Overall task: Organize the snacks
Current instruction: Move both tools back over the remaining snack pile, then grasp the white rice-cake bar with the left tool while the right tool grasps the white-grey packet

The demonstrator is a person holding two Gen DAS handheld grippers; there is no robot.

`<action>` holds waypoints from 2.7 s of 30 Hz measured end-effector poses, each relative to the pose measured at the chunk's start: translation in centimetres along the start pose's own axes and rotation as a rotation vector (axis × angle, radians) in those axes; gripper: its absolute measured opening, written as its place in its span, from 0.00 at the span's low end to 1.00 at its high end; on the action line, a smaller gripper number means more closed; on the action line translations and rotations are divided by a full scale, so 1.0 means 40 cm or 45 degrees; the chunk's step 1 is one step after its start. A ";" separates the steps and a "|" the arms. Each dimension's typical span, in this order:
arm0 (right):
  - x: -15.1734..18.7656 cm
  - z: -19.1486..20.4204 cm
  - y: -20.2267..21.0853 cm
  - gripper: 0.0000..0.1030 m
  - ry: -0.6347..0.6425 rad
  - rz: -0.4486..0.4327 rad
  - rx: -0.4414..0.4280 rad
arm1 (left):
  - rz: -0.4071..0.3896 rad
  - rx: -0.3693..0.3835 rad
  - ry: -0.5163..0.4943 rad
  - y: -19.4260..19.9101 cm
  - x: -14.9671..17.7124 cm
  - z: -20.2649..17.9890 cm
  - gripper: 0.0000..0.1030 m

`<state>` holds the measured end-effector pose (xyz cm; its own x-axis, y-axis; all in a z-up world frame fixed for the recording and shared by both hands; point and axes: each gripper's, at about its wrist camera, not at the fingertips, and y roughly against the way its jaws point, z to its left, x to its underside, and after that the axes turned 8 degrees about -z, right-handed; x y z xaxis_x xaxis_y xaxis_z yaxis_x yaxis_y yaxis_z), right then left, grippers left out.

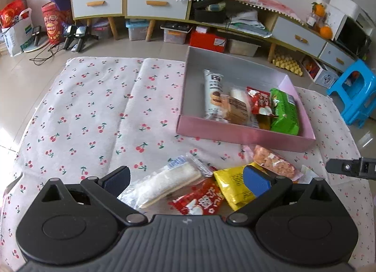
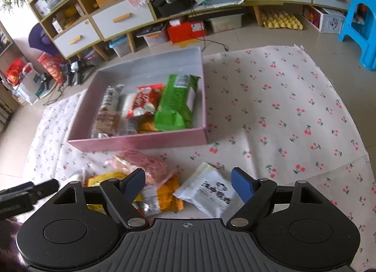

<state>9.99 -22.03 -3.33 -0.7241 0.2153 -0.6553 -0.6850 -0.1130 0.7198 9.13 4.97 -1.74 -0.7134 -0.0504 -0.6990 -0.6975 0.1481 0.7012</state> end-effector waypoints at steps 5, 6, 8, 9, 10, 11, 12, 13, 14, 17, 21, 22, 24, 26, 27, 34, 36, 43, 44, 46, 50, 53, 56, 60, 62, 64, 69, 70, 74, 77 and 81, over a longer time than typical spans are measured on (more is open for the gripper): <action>0.005 -0.029 -0.009 0.80 -0.022 0.034 0.020 | 0.015 -0.026 0.019 -0.018 0.004 0.018 0.99; 0.005 -0.033 -0.009 0.80 -0.024 0.035 0.021 | 0.025 -0.019 0.021 -0.023 0.005 0.021 0.98; 0.007 -0.039 -0.011 0.80 -0.025 0.042 0.023 | 0.051 -0.001 0.021 -0.035 0.004 0.030 0.97; 0.008 -0.042 -0.013 0.80 -0.025 0.046 0.023 | 0.059 -0.003 0.025 -0.039 0.004 0.033 0.97; 0.010 -0.043 -0.015 0.80 -0.024 0.052 0.024 | 0.075 0.000 0.028 -0.044 0.004 0.039 0.96; 0.013 -0.044 -0.019 0.80 -0.020 0.064 0.022 | 0.098 0.015 0.028 -0.052 0.003 0.046 0.94; 0.016 -0.044 -0.023 0.80 -0.009 0.082 0.017 | 0.115 0.031 0.025 -0.057 0.003 0.052 0.92; 0.018 -0.043 -0.029 0.79 0.002 0.098 0.011 | 0.140 0.051 0.021 -0.064 0.003 0.060 0.91; 0.021 -0.041 -0.035 0.79 0.025 0.122 0.000 | 0.162 0.068 0.017 -0.071 0.004 0.068 0.89; 0.035 -0.032 -0.052 0.80 0.126 0.186 -0.036 | 0.210 0.096 -0.020 -0.084 0.010 0.091 0.85; 0.061 -0.020 -0.079 0.80 0.284 0.230 -0.012 | 0.212 0.116 -0.067 -0.087 0.011 0.122 0.80; 0.066 -0.018 -0.085 0.80 0.319 0.237 -0.005 | 0.213 0.131 -0.073 -0.087 0.012 0.132 0.79; 0.075 -0.017 -0.094 0.80 0.379 0.249 0.004 | 0.233 0.164 -0.084 -0.091 0.010 0.143 0.78; 0.082 -0.017 -0.103 0.79 0.425 0.259 0.015 | 0.258 0.196 -0.101 -0.095 0.012 0.150 0.76; 0.086 -0.017 -0.107 0.79 0.444 0.263 0.021 | 0.270 0.203 -0.114 -0.098 0.014 0.152 0.76; 0.095 -0.014 -0.124 0.79 0.511 0.231 0.084 | 0.261 0.165 -0.141 -0.116 0.021 0.157 0.70; 0.090 -0.015 -0.127 0.79 0.507 0.205 0.110 | 0.244 0.144 -0.152 -0.121 0.021 0.150 0.68; 0.077 -0.027 -0.141 0.78 0.459 0.136 0.141 | 0.195 0.043 -0.113 -0.128 0.008 0.146 0.60; 0.075 -0.030 -0.143 0.78 0.447 0.127 0.150 | 0.190 0.023 -0.096 -0.130 0.007 0.150 0.60; 0.072 -0.033 -0.146 0.77 0.430 0.114 0.160 | 0.178 -0.002 -0.069 -0.130 0.007 0.158 0.59; 0.067 -0.038 -0.152 0.76 0.396 0.087 0.179 | 0.152 -0.026 -0.051 -0.137 0.006 0.156 0.61; 0.067 -0.036 -0.154 0.73 0.385 0.072 0.182 | 0.145 -0.029 -0.065 -0.138 0.010 0.150 0.62; 0.068 -0.031 -0.153 0.65 0.391 0.056 0.160 | 0.143 -0.029 -0.122 -0.140 0.018 0.135 0.68; 0.066 -0.027 -0.152 0.57 0.372 0.059 0.134 | 0.136 -0.061 -0.148 -0.141 0.021 0.124 0.64; 0.065 -0.027 -0.152 0.53 0.361 0.062 0.129 | 0.126 -0.074 -0.116 -0.139 0.015 0.132 0.56; 0.064 -0.027 -0.151 0.52 0.346 0.064 0.131 | 0.124 -0.087 -0.083 -0.136 0.010 0.139 0.48; 0.053 -0.039 -0.149 0.51 0.255 0.083 0.136 | 0.134 -0.083 0.027 -0.130 -0.003 0.164 0.35; 0.049 -0.044 -0.148 0.51 0.227 0.089 0.129 | 0.140 -0.075 0.066 -0.129 -0.006 0.173 0.34; 0.038 -0.060 -0.143 0.51 0.141 0.107 0.095 | 0.155 -0.050 0.172 -0.126 -0.010 0.190 0.32; 0.034 -0.063 -0.136 0.51 0.110 0.114 0.074 | 0.160 -0.045 0.210 -0.124 -0.010 0.194 0.32; 0.027 -0.063 -0.124 0.51 0.083 0.110 0.050 | 0.163 -0.028 0.233 -0.119 -0.014 0.193 0.31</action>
<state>12.41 -23.68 -8.21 -0.7847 0.1429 -0.6032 -0.6172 -0.0899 0.7817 13.37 11.91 -5.79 -0.7951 -0.2115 -0.5684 -0.6005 0.1436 0.7866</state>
